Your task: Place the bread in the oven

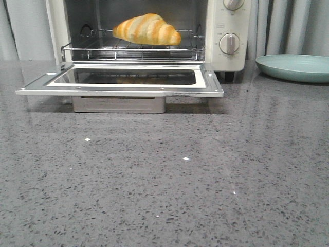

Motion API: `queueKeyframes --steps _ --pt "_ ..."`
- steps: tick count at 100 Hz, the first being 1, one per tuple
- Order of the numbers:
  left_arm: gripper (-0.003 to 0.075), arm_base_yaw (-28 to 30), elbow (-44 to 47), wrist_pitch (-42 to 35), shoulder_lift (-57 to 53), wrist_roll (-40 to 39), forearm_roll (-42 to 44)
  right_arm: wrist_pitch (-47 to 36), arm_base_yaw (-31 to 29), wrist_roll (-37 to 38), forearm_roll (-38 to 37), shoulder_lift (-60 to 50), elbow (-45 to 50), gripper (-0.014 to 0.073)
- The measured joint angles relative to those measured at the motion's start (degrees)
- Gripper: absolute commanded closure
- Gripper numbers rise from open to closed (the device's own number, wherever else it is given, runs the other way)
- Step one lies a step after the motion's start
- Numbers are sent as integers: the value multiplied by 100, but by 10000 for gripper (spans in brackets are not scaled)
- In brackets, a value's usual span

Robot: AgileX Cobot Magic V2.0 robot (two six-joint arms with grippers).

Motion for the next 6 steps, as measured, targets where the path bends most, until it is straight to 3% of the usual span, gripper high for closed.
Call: queueKeyframes --steps 6 --pt "741 0 0 0 0 0 0 0 0 0 0 0 0 665"
